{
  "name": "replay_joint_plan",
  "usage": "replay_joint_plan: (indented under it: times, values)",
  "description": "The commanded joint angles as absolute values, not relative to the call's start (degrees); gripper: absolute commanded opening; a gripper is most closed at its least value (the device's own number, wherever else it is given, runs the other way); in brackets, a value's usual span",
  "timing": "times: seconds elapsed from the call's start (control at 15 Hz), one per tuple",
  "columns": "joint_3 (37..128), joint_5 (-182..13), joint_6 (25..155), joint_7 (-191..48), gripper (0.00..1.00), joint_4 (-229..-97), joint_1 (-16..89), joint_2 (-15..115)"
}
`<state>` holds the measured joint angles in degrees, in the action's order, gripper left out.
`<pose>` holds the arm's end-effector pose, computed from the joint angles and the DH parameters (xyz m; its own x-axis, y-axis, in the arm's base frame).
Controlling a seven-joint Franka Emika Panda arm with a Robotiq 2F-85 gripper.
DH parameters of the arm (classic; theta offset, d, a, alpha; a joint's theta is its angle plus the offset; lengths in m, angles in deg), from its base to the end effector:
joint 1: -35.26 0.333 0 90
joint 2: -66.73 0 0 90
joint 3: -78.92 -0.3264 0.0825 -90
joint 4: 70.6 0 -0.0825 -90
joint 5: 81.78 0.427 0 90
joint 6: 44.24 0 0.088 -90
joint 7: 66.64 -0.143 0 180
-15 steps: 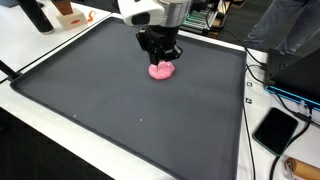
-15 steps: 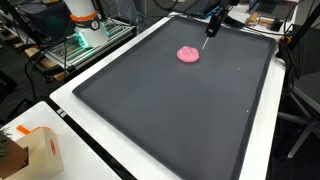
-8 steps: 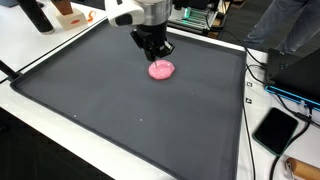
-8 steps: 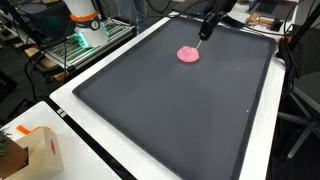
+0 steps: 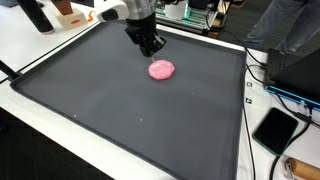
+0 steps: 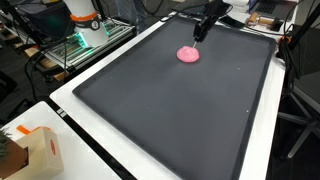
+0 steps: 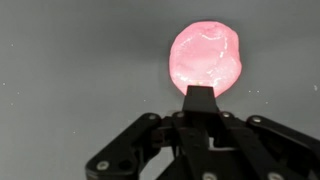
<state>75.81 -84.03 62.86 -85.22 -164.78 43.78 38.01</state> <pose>0.6658 0.1300 0.2558 0.9599 -0.1159 -0.2551 -0.0949 -0.9911 0.0931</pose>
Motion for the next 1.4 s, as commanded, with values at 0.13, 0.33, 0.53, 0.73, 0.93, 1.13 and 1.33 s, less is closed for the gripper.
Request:
replay_joint_plan:
  times: [0.13,0.33,0.53,0.73,0.93,1.13,1.33]
  values:
    - [75.45,-79.87,68.14,-80.89,0.04,-173.39,41.80,44.66]
    - [75.08,-78.32,69.42,-78.77,0.04,-176.65,41.64,48.27]
    - [74.74,-78.29,69.90,-78.02,0.04,-179.70,42.17,52.30]
    - [73.76,-78.77,70.96,-77.21,0.04,-183.17,42.77,57.20]
    - [72.49,-79.85,72.17,-77.07,0.04,-185.84,43.75,61.98]
    - [71.02,-81.56,72.35,-77.63,0.04,-187.50,44.89,66.29]
    - [69.63,-83.38,71.26,-78.27,0.04,-188.13,45.73,69.49]
